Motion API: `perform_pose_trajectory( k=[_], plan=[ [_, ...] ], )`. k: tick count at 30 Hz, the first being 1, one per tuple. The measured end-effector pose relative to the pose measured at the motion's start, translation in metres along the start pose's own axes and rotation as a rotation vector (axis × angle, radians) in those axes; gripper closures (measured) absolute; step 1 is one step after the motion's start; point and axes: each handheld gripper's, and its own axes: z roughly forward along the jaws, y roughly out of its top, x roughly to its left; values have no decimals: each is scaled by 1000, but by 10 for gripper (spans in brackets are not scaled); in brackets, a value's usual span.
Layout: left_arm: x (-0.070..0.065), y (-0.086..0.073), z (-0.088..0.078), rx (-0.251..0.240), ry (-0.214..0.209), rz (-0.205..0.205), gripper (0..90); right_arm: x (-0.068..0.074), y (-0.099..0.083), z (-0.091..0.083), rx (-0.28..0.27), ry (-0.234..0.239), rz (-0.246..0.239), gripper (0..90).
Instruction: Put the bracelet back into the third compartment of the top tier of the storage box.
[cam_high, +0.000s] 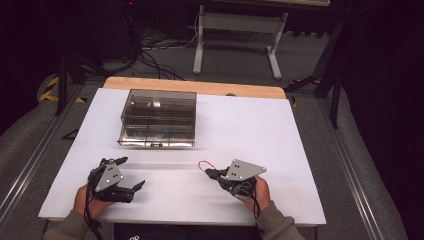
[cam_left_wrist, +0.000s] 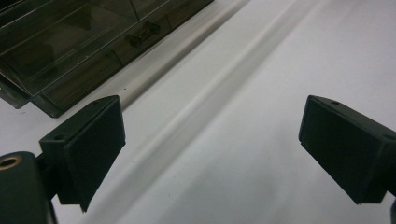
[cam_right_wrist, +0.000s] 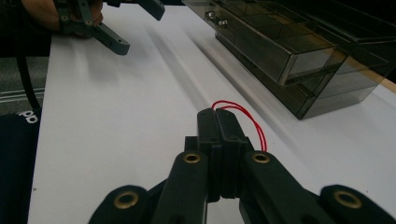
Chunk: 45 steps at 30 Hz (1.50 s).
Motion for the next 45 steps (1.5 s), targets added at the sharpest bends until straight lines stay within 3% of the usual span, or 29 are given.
perform_pose_trajectory(
  k=[10, 11, 28, 45],
  plan=[
    [-1, 2, 1, -11, -4, -1, 80, -2, 1, -9, -25, -29, 1, 900],
    [0, 2, 0, -10, 10, 14, 80, -2, 1, -10, -26, -29, 1, 900],
    [1, 2, 0, -16, 12, 5, 80, -6, 5, -14, -46, -56, 0, 900],
    [0, 2, 0, -15, 8, 5, 80, -19, 23, -14, -86, -73, -21, 900]
  ],
)
